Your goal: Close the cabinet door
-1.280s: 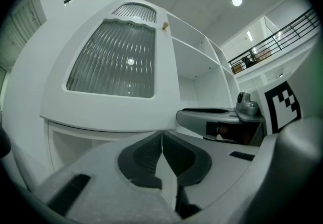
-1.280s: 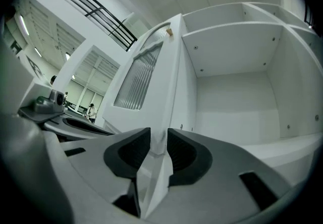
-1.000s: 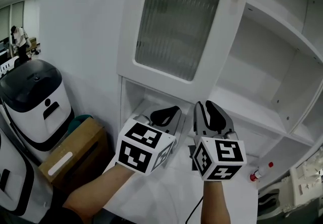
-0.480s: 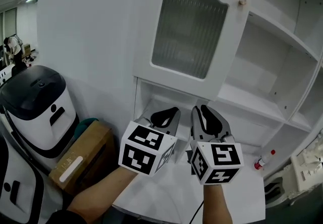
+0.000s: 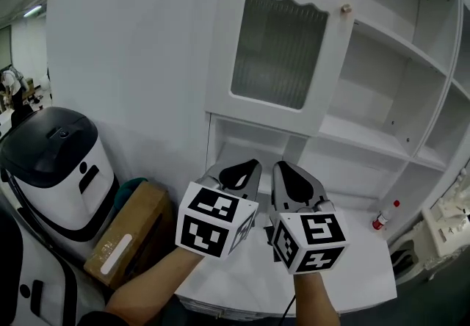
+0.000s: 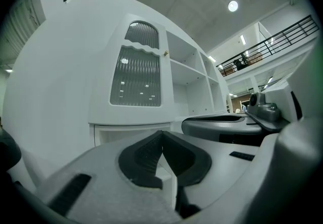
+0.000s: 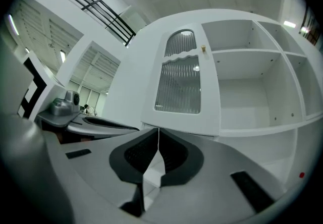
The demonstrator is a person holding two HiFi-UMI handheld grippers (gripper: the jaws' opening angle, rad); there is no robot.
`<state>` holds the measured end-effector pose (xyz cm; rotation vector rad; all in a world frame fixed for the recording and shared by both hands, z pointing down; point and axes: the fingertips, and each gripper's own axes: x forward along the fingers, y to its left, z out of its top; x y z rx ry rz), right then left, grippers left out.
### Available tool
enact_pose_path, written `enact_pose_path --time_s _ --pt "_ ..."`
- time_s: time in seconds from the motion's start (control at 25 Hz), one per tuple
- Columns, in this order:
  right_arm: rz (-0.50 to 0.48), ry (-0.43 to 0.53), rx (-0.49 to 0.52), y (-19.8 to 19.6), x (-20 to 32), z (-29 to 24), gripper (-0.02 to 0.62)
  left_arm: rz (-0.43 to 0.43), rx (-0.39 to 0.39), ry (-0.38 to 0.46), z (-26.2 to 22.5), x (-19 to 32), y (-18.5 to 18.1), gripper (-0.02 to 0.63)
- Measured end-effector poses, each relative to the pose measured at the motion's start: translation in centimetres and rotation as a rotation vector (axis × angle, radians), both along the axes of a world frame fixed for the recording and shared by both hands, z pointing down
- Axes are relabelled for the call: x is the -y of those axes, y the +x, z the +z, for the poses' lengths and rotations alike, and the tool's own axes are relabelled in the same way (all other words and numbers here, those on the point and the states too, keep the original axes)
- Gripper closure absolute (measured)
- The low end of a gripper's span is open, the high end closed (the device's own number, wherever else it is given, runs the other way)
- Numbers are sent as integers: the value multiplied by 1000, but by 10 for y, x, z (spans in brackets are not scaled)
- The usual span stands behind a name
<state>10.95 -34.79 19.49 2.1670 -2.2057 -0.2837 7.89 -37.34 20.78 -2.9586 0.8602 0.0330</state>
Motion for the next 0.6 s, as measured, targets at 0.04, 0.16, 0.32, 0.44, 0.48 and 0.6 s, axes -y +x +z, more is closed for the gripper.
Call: enact_pose_path --time_s 0.04,0.16,0.32,0.44,0.48,0.6 --pt "-6 -3 15 -4 -2 0 572 6 2 3 -1 -2 -3 595" --pt "-3 -9 26 -14 -7 2 572 22 8 10 -1 -9 -10 594" --pt "9 -18 18 -24 -12 5 572 38 12 6 1 -14 -17 594" --pt "22 -22 12 -29 -14 7 572 51 19 2 5 -16 -20 595" --pt "27 -24 11 -30 -15 8 572 56 21 -1 6 -17 -20 595" --pt "41 -28 11 -32 -18 10 572 66 23 -7 9 -19 -23 595"
